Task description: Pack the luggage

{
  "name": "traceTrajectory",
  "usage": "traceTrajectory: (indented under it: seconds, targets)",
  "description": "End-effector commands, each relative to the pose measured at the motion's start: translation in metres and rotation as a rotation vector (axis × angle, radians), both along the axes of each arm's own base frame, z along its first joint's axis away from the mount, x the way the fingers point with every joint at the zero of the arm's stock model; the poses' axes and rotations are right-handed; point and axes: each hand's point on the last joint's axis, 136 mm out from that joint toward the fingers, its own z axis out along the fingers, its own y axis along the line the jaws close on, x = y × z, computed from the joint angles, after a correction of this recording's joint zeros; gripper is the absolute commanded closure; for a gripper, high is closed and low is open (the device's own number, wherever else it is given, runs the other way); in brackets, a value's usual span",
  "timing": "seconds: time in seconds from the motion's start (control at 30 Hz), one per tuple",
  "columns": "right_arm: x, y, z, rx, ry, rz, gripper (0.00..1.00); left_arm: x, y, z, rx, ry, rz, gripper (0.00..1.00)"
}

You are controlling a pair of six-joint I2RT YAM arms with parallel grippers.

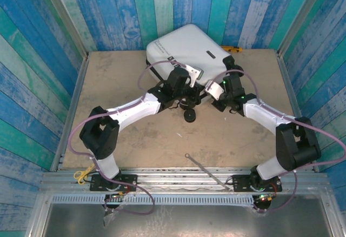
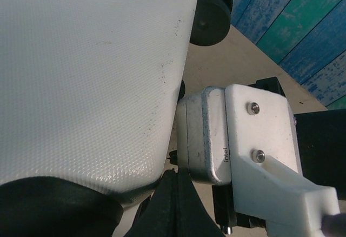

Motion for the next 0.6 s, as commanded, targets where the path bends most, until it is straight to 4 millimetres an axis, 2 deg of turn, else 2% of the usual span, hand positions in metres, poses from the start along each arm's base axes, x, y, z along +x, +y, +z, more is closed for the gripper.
traceTrajectory:
  seconds: [0.0,0.1,0.2,0.3,0.4,0.57]
  targets:
    - [0.012,-0.035,0.003,-0.073,-0.045,-0.121,1.0,-0.037,0.032,-0.132,0.312,0.312,0.029,1.0]
    - [0.018,-0.047,0.008,-0.083,-0.065,-0.169,1.0,-0.033,0.054,-0.154,0.392,0.345,0.132,1.0]
    - [0.025,-0.06,0.015,-0.09,-0.091,-0.221,1.0,-0.03,0.077,-0.162,0.367,0.383,0.217,1.0]
    - [0.032,-0.072,0.022,-0.101,-0.124,-0.267,1.0,-0.024,0.102,-0.159,0.304,0.401,0.297,1.0]
    - [0.038,-0.082,0.023,-0.128,-0.148,-0.286,1.0,-0.02,0.121,-0.156,0.314,0.393,0.34,1.0]
    - [0.04,-0.086,0.013,-0.167,-0.138,-0.27,1.0,-0.007,0.139,-0.139,0.314,0.345,0.389,1.0]
